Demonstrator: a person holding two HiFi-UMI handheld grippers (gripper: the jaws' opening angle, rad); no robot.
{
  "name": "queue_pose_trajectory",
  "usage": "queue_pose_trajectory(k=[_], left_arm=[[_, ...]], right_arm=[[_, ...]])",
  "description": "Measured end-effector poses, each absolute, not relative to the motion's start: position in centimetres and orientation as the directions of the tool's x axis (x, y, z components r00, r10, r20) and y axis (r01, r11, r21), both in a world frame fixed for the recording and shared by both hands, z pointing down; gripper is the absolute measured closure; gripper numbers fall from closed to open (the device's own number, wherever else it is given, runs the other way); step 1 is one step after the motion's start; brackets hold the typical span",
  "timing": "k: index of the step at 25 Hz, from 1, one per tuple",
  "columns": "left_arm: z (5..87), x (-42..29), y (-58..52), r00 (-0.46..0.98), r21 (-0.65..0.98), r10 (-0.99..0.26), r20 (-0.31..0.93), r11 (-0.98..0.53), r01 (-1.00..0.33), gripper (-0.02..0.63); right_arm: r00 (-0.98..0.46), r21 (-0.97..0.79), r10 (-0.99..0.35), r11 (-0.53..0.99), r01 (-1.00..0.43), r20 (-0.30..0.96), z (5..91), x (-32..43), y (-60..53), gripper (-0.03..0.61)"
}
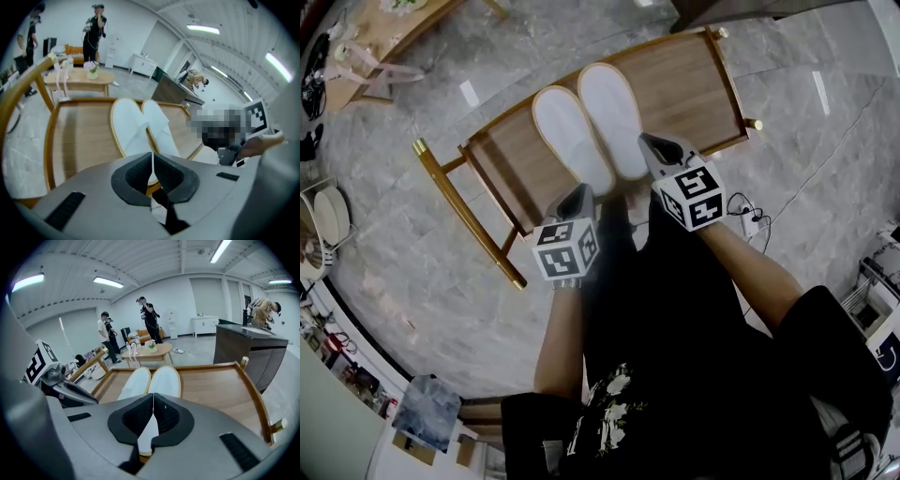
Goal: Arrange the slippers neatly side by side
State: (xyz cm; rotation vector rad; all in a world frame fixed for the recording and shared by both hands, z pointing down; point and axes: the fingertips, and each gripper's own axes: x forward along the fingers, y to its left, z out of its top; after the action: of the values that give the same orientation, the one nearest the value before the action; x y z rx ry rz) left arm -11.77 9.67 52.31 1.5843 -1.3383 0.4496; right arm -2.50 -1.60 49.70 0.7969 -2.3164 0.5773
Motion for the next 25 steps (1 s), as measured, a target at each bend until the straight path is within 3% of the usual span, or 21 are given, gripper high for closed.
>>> queue_pose_trajectory(k=[9,14,25], left_arm=[[39.8,-14.2,7.9,0.091,0.289,-0.76,0.643,0.131,-0.948,0.606],[31.6,-15.0,6.7,-0.091,0.226,-0.862,0.499,0.231,-0.946,0.606],[17.1,-13.3,5.6,-0.274,0.019,-0.953,0.129,0.278,-0.96,0.606]], right_arm=[[-0.827,-0.279,-0.382,0.811,-0.514,0.413,37.4,-5.0,-1.0,0.578],[-0.882,-0.198,-0.367,0.88,-0.432,0.296,30.7,-4.0,-1.5,0.578],[-0.919,-0.003,-0.375,0.926,-0.378,0.124,19.8,-0.8,-2.5,0.58]])
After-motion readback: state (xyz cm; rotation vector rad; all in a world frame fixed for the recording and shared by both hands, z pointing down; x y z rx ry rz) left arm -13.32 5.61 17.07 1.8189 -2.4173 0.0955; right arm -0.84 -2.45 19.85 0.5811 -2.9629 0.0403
